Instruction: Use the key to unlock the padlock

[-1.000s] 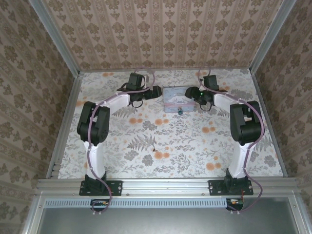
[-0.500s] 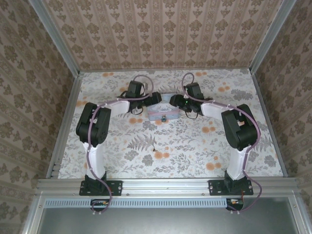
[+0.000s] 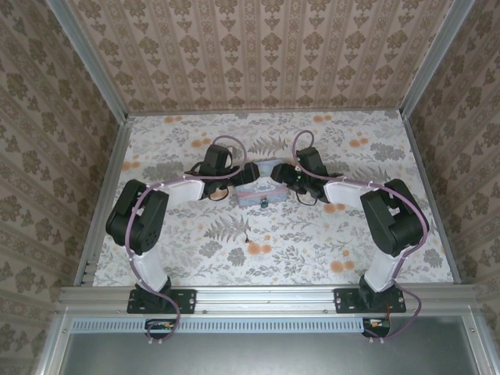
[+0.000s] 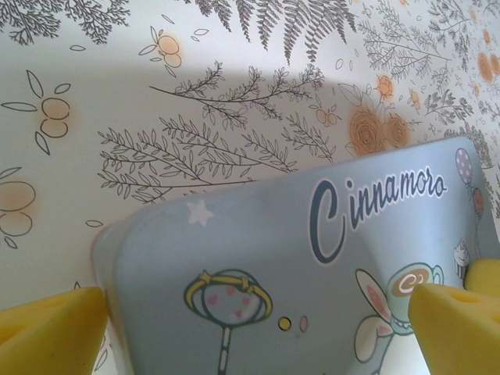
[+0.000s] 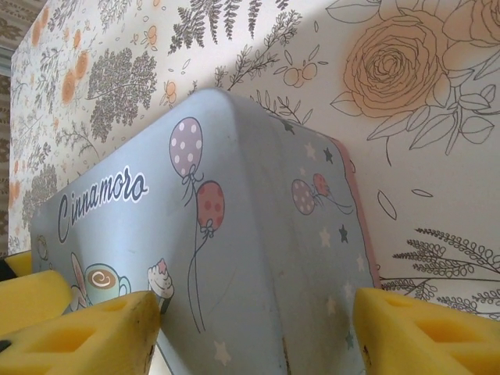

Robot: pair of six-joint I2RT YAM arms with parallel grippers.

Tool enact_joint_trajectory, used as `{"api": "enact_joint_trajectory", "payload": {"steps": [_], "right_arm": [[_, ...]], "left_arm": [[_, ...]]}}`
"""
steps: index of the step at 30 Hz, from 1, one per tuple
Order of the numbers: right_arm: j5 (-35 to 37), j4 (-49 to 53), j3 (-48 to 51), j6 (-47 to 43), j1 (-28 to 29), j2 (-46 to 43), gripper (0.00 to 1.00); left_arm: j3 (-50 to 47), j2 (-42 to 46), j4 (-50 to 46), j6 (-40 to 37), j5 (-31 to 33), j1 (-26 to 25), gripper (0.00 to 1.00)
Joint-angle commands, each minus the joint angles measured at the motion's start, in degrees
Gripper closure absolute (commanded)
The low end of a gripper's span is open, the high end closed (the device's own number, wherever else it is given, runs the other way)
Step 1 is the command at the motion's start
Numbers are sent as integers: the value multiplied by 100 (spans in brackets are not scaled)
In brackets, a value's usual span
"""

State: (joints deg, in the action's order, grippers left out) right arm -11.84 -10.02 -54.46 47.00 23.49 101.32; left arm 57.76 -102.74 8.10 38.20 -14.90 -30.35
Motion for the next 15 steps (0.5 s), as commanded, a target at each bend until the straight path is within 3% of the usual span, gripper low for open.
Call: {"api": "enact_joint_trajectory", "payload": {"steps": [1,9,13,15], "right_arm": [[111,403,118,70,77,-209,28],[353,549,638,178,183,-796,18],[627,942,807,-198,194,-1347,1],[685,1122,905,-468,216,-1683,1]], "left_arm": [[59,159,45,119,116,29,0],[152,43,78,143,30,366,0],[-21,214,208,178,-13,622,0],[-152,424,204,180,-41,700,0]]}}
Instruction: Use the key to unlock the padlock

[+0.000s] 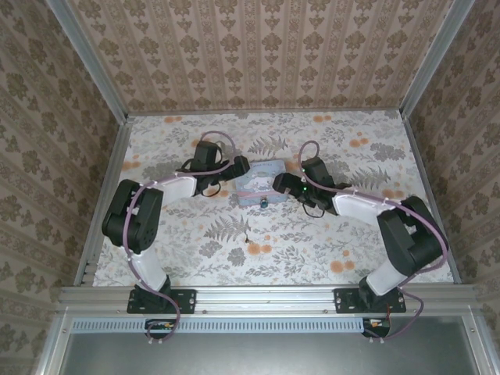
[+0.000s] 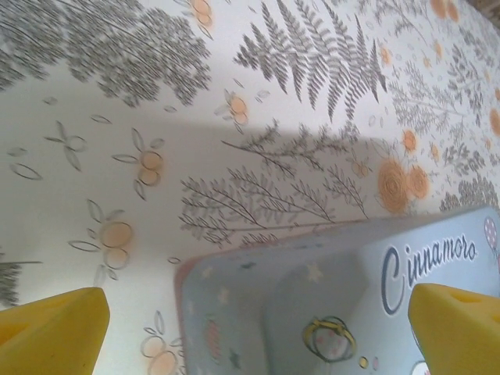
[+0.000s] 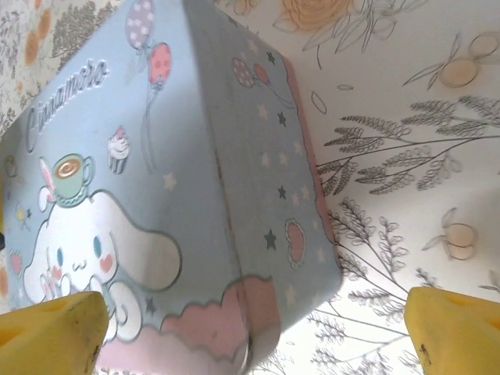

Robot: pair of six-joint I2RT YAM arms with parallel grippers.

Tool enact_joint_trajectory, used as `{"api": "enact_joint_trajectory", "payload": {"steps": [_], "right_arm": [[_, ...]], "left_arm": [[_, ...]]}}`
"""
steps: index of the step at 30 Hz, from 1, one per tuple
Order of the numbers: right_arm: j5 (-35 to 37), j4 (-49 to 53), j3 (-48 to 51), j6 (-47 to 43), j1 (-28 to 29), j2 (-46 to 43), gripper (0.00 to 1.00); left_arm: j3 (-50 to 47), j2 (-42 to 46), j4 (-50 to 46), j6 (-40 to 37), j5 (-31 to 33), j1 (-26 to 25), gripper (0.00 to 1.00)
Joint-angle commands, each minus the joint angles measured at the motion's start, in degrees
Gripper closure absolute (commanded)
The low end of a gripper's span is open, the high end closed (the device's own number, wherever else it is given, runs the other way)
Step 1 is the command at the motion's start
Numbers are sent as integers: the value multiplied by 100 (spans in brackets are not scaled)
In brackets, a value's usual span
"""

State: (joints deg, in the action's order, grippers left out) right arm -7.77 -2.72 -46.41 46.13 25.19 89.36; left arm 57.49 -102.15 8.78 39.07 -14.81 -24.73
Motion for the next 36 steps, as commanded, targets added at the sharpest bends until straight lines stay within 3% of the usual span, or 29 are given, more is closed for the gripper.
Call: {"api": "enact_joint_trajectory", "payload": {"steps": [1,6,9,13,18,27,29,32,36], "right_arm": [[328,510,163,-530,83,-716,0],[617,892,445,-1436,529,-1826,0],[431,948,588,-1786,807,-2296,1],[-144,654,890,-1695,875,-2688,1],[-134,987,829,-1482,1042,-2543,1],[1261,2708,-298,-2065,1728,-1389,0],[1846,3251,-691,-2187,1861,-1089,0],[3288,4165,-1248,-2181,2068,-696,0],[4610,4547,-1475,-1734,2048,-917,0]], "left_arm": [[-207,507,104,100,-40,170,0],[-670,1308,-138,155,-40,184,0],[-969,1809,-351,279,-49,154,0],[-1391,2498,-637,380,-8,109,0],[-1771,3367,-1216,622,359,73,0],[-2300,4811,-1815,280,873,90,0],[-2400,5078,-1797,192,893,103,0],[-2521,5338,-1732,145,985,104,0],[-2594,5404,-1678,57,1000,117,0]]}}
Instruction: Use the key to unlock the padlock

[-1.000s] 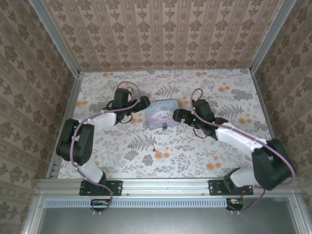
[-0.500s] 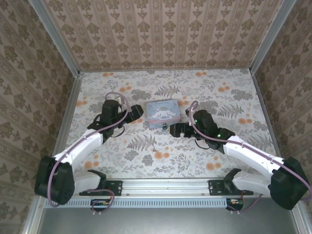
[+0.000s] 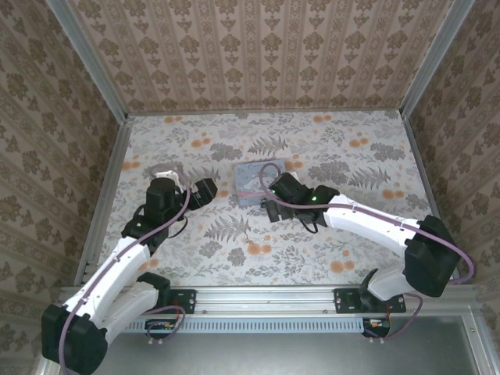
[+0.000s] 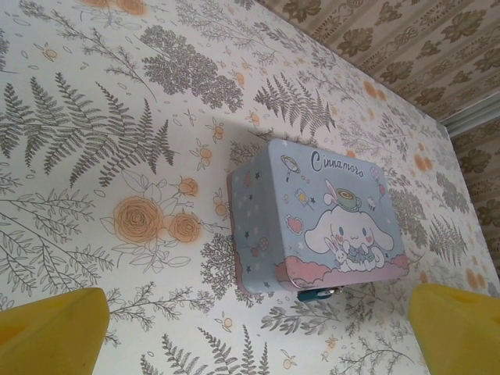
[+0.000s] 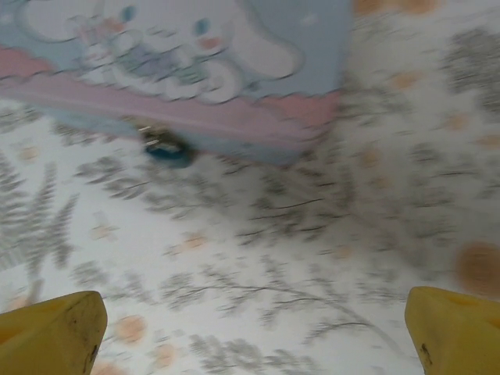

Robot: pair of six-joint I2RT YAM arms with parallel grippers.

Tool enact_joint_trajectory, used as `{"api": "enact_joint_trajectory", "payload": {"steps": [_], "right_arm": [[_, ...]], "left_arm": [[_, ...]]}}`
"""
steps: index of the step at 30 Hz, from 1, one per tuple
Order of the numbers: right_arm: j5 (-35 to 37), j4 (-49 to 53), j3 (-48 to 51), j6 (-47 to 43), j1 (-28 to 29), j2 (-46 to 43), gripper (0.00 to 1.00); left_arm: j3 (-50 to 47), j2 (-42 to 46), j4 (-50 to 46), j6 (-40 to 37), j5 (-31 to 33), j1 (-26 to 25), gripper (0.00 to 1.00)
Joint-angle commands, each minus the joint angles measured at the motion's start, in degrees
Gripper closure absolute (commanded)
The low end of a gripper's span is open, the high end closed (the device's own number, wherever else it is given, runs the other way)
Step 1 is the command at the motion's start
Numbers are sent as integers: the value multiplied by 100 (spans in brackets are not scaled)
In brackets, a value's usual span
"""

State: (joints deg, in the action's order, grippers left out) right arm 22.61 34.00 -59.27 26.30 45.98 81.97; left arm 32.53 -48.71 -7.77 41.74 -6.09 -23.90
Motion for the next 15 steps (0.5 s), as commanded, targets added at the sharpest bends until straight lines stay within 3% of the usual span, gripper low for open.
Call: {"api": "enact_joint_trajectory", "payload": {"steps": [1,6,10,15], "right_arm": [[1463,724,-91,194,-91,-420,0],[-431,-19,238,-379,-327,-664,2],[-2079,-269,145,-366,-280,28,19],[-3012,-1086,322,-249,7,575,29]], "left_arm": [[-116,60,-21,-242,129,43,0],[-177,-66,-37,-158,92,175,0],[-79,-428,-121,-35,-74,268,0],[144,-818,-387,46,-139,293,0]]}}
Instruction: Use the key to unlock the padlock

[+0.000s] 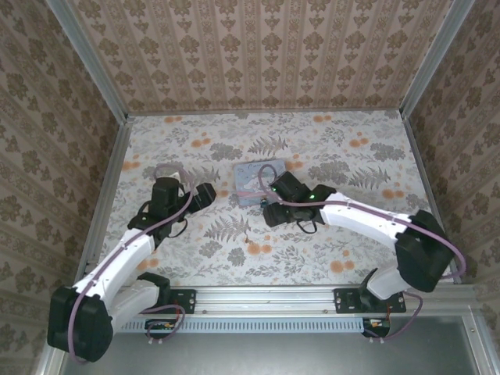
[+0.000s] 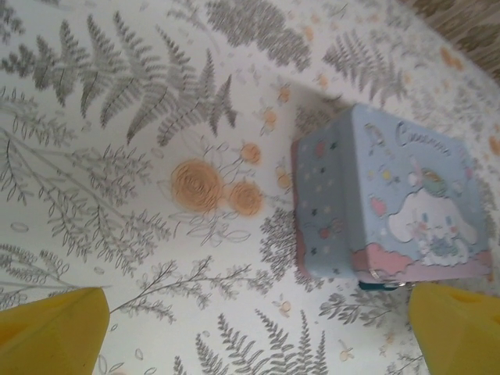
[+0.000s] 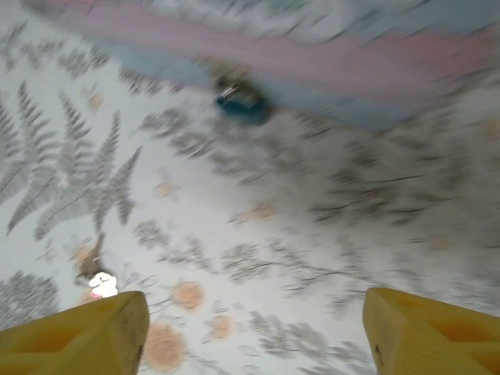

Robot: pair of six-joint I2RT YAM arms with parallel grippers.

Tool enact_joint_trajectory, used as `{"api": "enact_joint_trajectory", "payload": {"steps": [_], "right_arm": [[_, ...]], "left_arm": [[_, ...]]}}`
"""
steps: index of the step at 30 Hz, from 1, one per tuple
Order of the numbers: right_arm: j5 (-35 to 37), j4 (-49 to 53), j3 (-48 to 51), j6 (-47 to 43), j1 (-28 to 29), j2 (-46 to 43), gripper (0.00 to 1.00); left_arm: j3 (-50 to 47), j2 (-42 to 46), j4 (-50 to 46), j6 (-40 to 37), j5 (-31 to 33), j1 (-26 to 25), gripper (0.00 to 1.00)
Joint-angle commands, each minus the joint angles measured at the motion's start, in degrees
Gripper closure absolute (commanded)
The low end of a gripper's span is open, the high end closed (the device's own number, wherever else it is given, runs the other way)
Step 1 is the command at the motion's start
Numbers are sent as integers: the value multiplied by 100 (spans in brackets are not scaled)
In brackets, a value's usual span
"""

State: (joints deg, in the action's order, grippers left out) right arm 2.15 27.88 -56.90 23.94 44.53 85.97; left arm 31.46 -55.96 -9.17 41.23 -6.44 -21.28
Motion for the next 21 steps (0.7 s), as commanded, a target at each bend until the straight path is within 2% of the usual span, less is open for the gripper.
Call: {"api": "enact_joint_trajectory", "payload": {"steps": [1,9,16,21], "right_arm": [[-1005,-541,71,-16,231,274,31],[-949,-834,-113,-72,745,930,42],[-712,-759,-436,-277,1078,1544,48],[-495,-701,-637,-390,1222,1785,48]], "left_arm": [[287,-129,-296,75,-127,36,0],[276,-174,-116,-250,-646,19,0],[197,96,-278,-323,-405,18,0],[105,150,-268,-232,-461,21,0]]}}
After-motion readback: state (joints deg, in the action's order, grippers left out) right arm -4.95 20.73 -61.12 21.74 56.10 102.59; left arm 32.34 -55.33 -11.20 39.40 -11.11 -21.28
